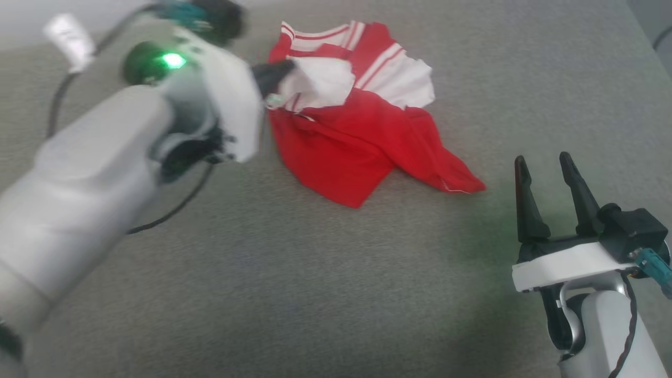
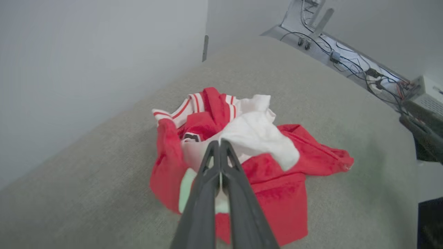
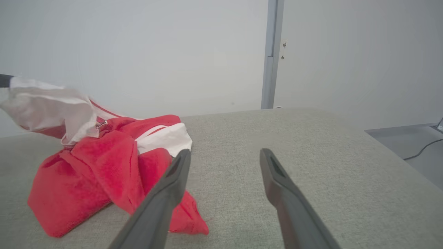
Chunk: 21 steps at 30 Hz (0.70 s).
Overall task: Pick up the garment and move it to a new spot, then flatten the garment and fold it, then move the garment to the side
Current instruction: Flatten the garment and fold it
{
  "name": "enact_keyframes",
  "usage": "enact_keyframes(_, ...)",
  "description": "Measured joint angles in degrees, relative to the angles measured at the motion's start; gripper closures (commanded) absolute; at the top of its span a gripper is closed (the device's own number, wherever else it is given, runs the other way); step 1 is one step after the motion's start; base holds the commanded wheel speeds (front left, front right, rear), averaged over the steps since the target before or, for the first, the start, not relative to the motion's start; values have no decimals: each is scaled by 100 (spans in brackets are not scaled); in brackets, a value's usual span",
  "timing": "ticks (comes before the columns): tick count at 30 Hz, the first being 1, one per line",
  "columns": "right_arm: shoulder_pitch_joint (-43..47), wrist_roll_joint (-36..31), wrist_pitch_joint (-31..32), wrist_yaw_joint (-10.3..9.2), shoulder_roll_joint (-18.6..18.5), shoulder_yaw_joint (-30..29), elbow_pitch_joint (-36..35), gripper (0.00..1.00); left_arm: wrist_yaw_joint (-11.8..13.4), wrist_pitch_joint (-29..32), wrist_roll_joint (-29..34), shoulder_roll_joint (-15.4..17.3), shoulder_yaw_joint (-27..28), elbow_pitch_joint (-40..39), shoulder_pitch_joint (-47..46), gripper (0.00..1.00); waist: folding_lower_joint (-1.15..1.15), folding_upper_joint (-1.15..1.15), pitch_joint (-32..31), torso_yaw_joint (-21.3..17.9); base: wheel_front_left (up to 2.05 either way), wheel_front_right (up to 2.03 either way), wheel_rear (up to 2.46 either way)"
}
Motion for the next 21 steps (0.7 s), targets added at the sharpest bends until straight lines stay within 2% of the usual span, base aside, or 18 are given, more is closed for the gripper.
enact_keyframes(3, 15, -59, 1, 0, 0, -41, 2, 0, 0, -143, -349, 386, 79, -4, 190, 100, 0, 0, -68, 161, 0, 0, 0)
enact_keyframes(9, 15, -171, 0, 0, 1, -52, -19, 0, 1, -283, -240, 1402, -203, 143, 407, 100, 0, 0, -103, 435, 0, 0, 0)
enact_keyframes(10, -1, -190, 0, 0, 2, -20, -34, 0, 0, -283, -74, 1593, -311, 156, 409, 100, 0, 0, -40, 471, 0, 0, 0)
enact_keyframes(15, -121, -198, 0, 0, 3, 69, -62, 0, 0, -353, 543, 1886, -443, 559, 359, 100, 0, 0, 190, 468, 0, 0, 0)
enact_keyframes(21, -189, -238, 0, 0, 2, 65, -119, 0, -5, -332, 827, 1895, -478, 1441, 269, 100, 0, 0, 492, 316, 0, 0, 0)
